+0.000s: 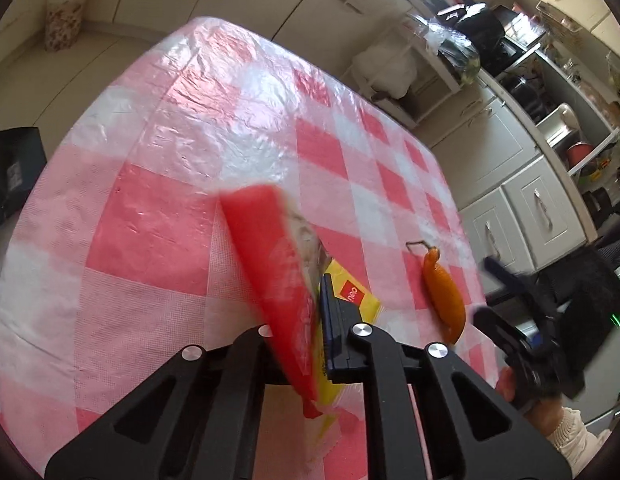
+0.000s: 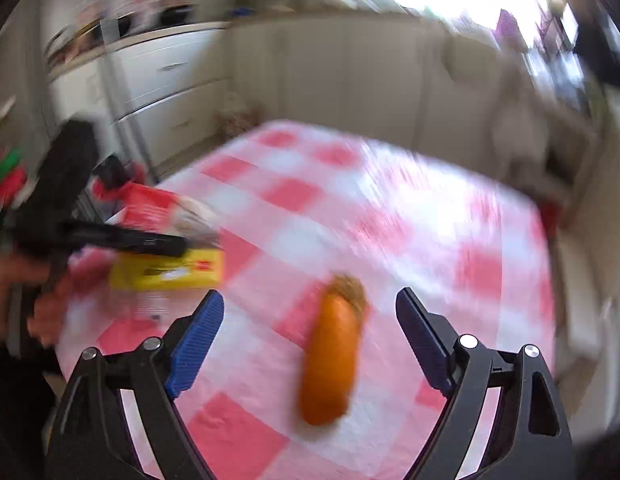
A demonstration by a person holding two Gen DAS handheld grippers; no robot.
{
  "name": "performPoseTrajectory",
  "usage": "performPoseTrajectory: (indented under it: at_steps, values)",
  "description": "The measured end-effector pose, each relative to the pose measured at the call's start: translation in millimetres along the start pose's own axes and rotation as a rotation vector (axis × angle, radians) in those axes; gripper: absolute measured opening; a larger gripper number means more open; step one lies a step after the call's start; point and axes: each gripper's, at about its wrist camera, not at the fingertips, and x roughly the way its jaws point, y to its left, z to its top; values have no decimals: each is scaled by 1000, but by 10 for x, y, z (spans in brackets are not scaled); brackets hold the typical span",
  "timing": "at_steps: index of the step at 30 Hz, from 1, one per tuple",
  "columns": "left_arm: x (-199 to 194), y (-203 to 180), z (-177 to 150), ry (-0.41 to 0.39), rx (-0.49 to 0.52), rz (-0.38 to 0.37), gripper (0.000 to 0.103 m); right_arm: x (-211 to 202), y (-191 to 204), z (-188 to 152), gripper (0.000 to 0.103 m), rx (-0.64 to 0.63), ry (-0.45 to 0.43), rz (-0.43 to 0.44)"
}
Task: Collect trash
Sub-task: 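Grasp the yellow wrapper with the left gripper while the right lifts the peel, then carry the yellow wrapper and orange peel off the table toward the yellow bin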
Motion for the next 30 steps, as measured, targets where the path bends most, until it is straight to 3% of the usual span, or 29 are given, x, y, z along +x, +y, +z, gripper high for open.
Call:
performPoseTrajectory:
  at_steps: [3, 10, 17, 21, 25, 30]
  values:
    - [15, -31, -21, 2, 27, -9, 8, 162, -113, -55, 84, 75, 71, 25]
    - [38, -219, -82, 3, 127, 5, 8, 300, -82, -173, 80, 63, 134, -16]
    - [4, -240, -92, -14, 138, -15, 8, 321, -51, -141, 54, 86, 171, -54]
    - [3, -312, -124, -27, 180, 22, 8, 343, 58, -120, 33, 59, 181, -76]
    - [-8, -388, -149, -47, 212, 47, 8, 347, 151, -121, 28, 56, 195, -83]
    - [-26, -366, -151, -63, 201, 79, 8, 36, 140, -309, 25, 72, 201, -107]
